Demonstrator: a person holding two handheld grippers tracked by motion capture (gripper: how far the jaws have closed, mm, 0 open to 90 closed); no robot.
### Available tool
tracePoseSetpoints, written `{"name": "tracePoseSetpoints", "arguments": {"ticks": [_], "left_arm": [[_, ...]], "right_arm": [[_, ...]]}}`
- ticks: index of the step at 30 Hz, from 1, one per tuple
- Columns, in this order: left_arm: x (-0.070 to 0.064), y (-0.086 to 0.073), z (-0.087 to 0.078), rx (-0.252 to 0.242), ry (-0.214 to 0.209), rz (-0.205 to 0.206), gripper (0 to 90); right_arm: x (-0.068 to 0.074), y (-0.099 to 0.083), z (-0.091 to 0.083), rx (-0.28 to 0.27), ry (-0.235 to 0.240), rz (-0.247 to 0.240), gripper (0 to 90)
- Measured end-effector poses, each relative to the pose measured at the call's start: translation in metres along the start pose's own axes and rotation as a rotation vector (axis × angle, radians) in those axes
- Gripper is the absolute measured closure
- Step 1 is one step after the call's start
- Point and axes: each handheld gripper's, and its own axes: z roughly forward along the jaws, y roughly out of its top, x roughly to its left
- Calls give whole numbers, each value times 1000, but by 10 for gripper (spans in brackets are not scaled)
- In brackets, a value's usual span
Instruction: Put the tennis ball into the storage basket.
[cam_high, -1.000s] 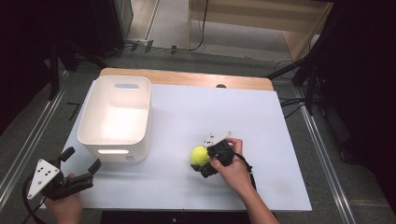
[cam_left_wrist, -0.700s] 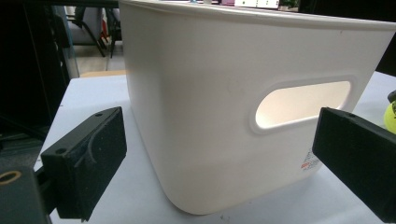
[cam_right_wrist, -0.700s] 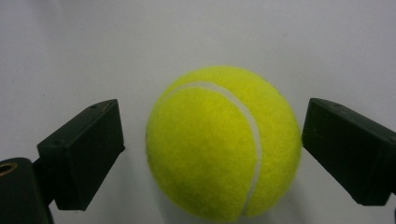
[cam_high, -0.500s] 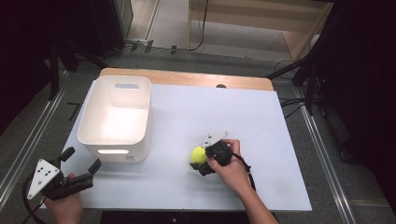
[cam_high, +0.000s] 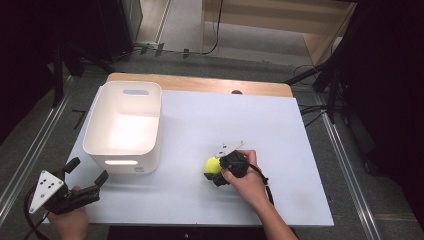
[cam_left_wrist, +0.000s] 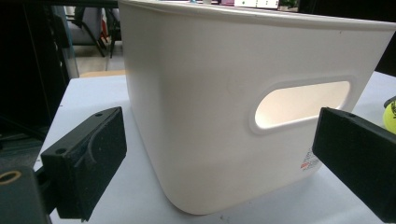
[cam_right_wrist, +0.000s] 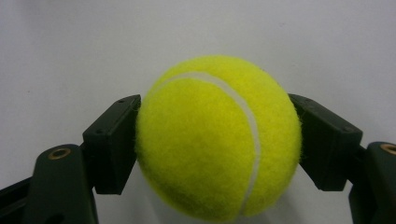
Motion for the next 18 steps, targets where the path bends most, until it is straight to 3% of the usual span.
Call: {"name": "tracePoseSetpoints", "arguments": {"ticks": [18], "left_arm": [[0, 0, 0, 2, 1, 1, 29]], "right_arm": [[-6, 2, -6, 12, 46, 32, 235]]}}
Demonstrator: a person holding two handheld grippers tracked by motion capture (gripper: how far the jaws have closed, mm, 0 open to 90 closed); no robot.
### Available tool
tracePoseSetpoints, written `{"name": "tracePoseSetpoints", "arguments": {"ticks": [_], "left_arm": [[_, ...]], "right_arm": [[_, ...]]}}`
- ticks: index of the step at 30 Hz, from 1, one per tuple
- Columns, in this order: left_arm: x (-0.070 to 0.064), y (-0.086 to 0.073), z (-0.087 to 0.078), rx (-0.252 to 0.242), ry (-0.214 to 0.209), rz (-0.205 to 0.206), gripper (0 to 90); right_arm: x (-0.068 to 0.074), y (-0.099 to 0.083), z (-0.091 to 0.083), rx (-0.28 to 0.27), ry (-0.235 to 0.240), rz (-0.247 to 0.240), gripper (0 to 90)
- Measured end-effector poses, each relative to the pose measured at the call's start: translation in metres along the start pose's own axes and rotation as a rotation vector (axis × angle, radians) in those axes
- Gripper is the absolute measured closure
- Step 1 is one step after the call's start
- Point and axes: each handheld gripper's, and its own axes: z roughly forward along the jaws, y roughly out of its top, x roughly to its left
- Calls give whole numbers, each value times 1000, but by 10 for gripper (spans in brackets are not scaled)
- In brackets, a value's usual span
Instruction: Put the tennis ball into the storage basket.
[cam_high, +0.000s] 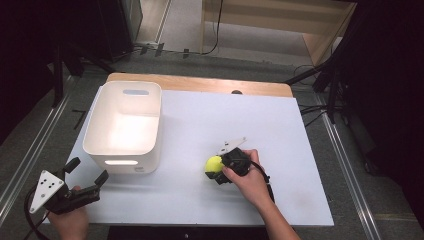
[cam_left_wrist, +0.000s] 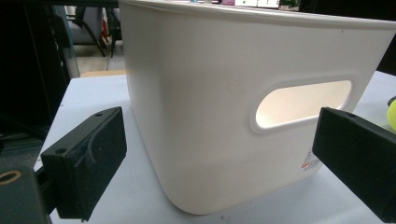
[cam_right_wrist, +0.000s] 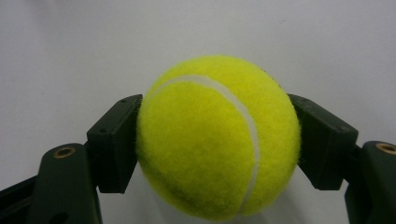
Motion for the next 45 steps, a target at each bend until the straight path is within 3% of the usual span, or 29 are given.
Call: {"name": "tracePoseSetpoints", "arguments": {"ticks": [21, 45], "left_arm": [[0, 0, 0, -2, -1, -1, 29], [0, 0, -1, 0, -1, -3, 29]], "right_arm": [[2, 20, -15, -41, 49, -44, 237], [2, 60, -26, -91, 117, -104, 238]]}}
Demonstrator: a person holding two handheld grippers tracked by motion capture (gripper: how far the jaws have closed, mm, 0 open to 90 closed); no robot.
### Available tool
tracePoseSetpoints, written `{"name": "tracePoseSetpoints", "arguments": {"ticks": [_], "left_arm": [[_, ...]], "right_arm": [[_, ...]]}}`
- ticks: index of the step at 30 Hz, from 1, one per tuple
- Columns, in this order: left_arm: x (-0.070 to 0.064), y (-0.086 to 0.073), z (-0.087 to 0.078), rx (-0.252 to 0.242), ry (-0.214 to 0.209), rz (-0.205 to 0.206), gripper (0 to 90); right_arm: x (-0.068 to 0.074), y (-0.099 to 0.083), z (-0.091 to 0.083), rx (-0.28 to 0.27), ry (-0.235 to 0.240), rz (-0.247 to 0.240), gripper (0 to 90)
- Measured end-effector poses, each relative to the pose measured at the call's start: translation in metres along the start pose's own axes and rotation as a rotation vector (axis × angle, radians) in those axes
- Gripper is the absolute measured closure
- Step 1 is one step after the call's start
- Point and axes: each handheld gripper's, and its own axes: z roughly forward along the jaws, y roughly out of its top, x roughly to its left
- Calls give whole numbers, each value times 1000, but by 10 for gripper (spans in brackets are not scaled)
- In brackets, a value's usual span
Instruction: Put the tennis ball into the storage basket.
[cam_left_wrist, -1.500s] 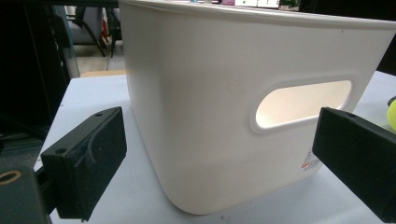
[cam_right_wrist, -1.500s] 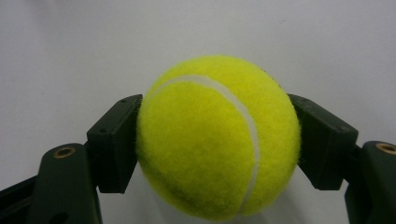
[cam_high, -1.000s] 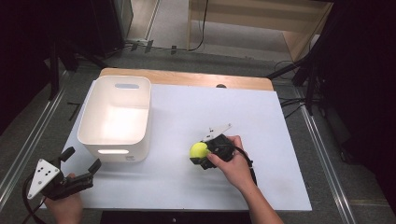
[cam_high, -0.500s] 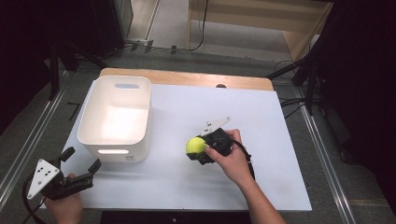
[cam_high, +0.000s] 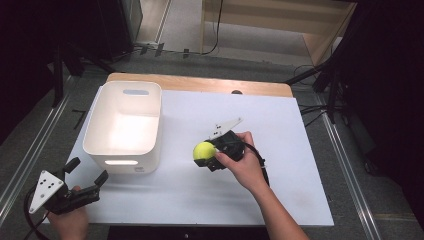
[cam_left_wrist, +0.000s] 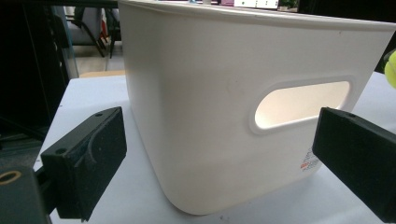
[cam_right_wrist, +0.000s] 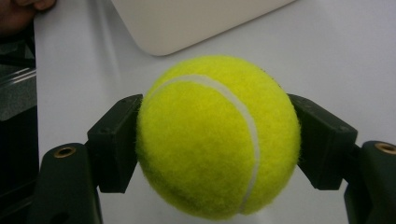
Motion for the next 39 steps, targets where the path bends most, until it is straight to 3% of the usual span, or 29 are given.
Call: {"name": "tracePoseSetpoints", "arguments": {"ticks": [27, 39], "left_arm": [[0, 0, -1, -3, -6, -1, 29], [1, 0, -1, -4, -7, -5, 28]], "right_arm": [[0, 36, 6, -33, 70, -39, 237], [3, 50, 9, -32, 77, -58, 237]]}}
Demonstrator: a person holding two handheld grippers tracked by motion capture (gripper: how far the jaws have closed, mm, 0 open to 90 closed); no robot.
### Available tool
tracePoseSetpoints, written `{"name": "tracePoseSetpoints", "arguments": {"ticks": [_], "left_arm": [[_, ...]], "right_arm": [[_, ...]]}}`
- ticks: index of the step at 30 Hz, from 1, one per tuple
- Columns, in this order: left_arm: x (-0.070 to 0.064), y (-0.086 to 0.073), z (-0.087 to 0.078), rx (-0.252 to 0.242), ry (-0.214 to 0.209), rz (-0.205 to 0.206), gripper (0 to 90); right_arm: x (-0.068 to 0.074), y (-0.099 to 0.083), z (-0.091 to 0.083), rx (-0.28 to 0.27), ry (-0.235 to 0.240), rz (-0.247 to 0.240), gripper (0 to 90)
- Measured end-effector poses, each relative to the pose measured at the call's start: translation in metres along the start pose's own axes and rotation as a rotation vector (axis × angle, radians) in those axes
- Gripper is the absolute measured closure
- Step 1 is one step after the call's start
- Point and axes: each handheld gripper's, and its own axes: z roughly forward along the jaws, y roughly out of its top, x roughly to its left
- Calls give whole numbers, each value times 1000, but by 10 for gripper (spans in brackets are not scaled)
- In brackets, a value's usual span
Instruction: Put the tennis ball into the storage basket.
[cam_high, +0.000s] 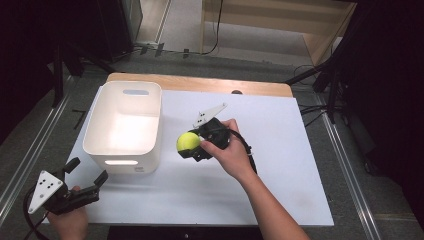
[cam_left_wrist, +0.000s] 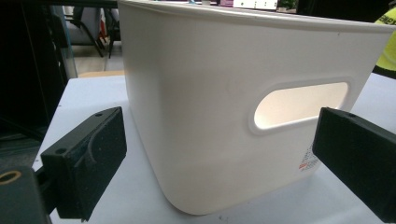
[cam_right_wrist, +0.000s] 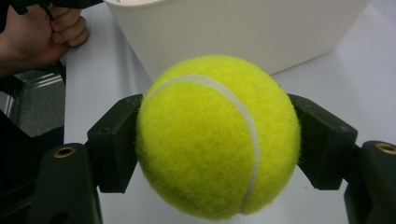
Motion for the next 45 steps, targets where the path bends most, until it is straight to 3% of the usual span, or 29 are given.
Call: {"name": "tracePoseSetpoints", "arguments": {"ticks": [34, 45], "left_arm": [[0, 0, 2, 16, -2, 7, 29], [0, 0, 2, 13, -8, 5, 28]], "right_arm": [[1, 43, 1, -28, 47, -31, 237], [-1, 49, 7, -30, 46, -32, 237]]}}
